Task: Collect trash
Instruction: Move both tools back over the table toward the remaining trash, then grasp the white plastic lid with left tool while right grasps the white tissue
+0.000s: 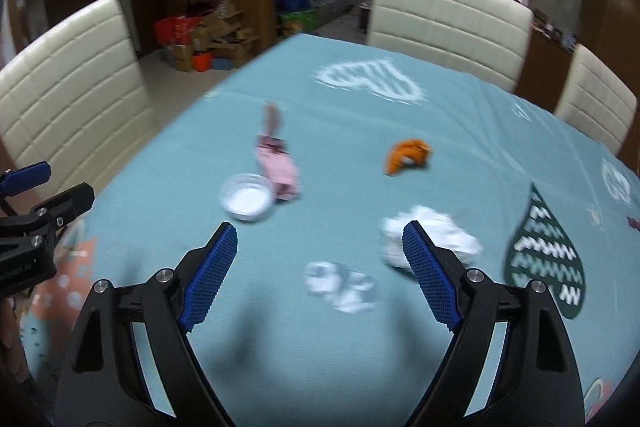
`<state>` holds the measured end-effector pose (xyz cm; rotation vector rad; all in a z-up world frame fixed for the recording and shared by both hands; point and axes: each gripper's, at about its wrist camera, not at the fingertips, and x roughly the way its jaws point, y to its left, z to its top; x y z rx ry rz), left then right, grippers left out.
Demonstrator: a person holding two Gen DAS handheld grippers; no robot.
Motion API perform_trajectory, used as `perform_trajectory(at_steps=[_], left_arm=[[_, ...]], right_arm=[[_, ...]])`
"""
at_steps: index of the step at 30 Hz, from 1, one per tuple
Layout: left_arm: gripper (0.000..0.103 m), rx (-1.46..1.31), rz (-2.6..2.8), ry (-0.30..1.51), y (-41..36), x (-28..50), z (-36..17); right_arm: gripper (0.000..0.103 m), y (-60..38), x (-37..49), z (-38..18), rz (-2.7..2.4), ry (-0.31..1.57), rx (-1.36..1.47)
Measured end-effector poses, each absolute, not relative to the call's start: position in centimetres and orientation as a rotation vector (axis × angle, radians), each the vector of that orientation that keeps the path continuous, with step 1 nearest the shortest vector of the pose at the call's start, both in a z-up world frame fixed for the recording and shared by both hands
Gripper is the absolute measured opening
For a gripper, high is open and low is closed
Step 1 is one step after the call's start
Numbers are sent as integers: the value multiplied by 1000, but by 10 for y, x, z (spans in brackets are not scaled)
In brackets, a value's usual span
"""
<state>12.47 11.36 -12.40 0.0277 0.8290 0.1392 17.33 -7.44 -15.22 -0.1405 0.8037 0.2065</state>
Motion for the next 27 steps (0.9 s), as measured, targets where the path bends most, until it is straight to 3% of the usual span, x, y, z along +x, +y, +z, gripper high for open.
perform_trajectory(at_steps=[7, 15, 19, 21, 22, 24, 26, 27], left_arm=[[80, 144, 52, 878, 50, 171, -150], [80, 130, -9, 940, 34, 203, -167], [80, 148, 15, 939, 34, 210, -174], [80, 138, 23, 937, 37, 212, -173], [79, 135, 21, 937, 39, 211, -173], [64, 129, 16, 933, 40, 209, -172], [39, 123, 0, 942, 41, 206, -169], [39, 124, 0, 944, 41, 204, -168]], right_arm=[[84, -115, 202, -170, 151, 852, -121], [82, -121, 221, -182, 178, 870, -149], [57, -117, 222, -190, 220, 897, -130], [50, -113, 221, -189, 237, 895, -140], [39, -110, 219, -189, 240, 894, -149], [35, -106, 215, -188, 249, 895, -160], [32, -105, 212, -186, 250, 888, -164], [32, -104, 210, -185, 251, 886, -164]])
